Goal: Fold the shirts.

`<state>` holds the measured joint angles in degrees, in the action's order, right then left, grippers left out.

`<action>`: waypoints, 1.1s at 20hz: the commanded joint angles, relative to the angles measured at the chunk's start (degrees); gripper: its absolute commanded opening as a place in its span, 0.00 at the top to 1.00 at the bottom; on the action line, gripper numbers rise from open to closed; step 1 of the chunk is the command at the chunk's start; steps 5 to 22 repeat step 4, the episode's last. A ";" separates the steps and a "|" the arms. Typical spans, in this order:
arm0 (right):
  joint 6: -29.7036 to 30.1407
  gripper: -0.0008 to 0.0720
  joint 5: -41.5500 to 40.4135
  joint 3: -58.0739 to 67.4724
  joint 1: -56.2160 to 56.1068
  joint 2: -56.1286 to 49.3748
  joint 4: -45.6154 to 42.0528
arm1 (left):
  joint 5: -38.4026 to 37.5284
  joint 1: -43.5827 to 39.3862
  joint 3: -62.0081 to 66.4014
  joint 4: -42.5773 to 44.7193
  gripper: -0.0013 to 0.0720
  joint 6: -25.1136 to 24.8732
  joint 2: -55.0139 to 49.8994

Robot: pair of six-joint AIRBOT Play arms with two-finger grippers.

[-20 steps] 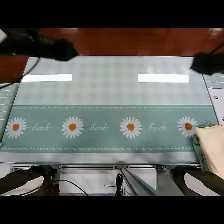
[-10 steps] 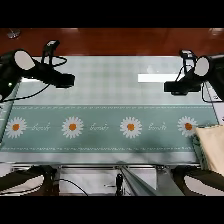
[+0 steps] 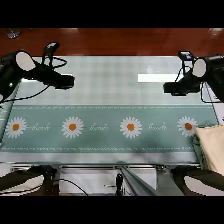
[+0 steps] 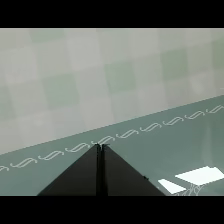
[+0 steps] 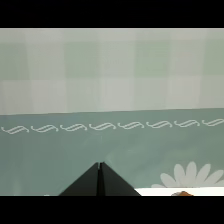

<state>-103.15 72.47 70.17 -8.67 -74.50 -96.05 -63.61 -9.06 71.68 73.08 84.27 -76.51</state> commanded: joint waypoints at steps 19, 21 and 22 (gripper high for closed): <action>-0.09 0.95 0.02 -0.02 -0.02 -0.02 -0.07 | 0.00 0.04 -0.02 0.00 0.95 0.00 -0.02; -0.09 0.95 0.02 -0.02 -0.02 -0.02 -0.07 | 0.00 0.04 -0.02 0.00 0.95 0.00 -0.02; -0.09 0.95 0.02 -0.02 -0.02 -0.02 -0.07 | 0.00 0.04 -0.02 0.00 0.95 0.00 -0.02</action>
